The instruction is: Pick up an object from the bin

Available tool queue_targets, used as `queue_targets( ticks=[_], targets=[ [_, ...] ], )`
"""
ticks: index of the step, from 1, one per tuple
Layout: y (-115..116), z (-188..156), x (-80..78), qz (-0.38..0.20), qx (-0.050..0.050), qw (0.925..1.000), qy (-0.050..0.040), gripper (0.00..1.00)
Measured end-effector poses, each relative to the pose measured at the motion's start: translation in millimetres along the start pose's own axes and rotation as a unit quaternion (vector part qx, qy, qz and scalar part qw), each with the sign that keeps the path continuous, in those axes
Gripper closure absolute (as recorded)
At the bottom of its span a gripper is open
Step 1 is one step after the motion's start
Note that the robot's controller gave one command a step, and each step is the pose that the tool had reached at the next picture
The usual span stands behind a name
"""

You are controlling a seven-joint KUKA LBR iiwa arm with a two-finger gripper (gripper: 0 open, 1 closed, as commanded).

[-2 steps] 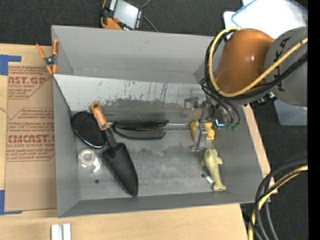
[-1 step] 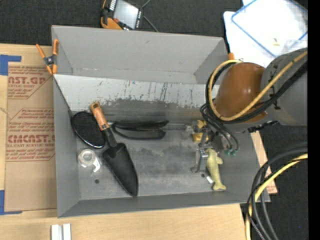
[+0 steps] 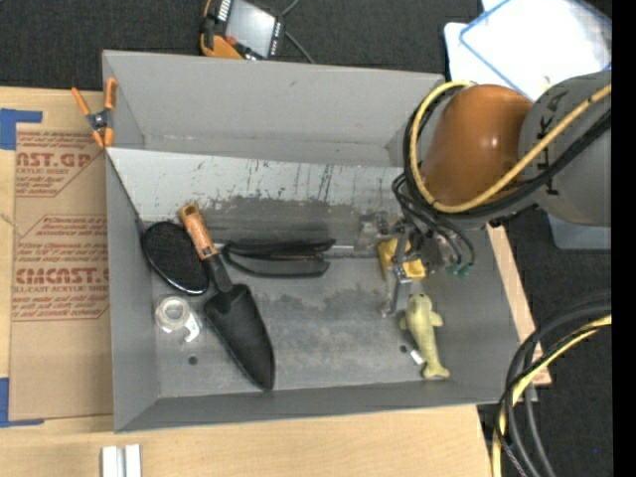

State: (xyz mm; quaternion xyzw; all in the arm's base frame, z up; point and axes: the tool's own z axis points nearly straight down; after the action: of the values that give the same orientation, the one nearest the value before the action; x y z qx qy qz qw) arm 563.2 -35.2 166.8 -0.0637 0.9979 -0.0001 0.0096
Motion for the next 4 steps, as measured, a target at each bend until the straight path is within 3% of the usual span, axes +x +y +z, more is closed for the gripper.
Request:
queue_targets(
  ticks=[1,2,3,4],
  targets=[
    [-28.8,79.9,53.3,-0.123,0.000,0.9924,0.0029,0.00],
    [-35.7,51.5,51.0,-0.041,0.000,0.9991,-0.0036,0.00],
    [-23.6,97.1,58.4,-0.082,-0.002,0.9966,0.0061,0.00],
    [-43.7,1.7,54.6,-0.039,0.001,0.9992,-0.0066,1.00]
  ],
)
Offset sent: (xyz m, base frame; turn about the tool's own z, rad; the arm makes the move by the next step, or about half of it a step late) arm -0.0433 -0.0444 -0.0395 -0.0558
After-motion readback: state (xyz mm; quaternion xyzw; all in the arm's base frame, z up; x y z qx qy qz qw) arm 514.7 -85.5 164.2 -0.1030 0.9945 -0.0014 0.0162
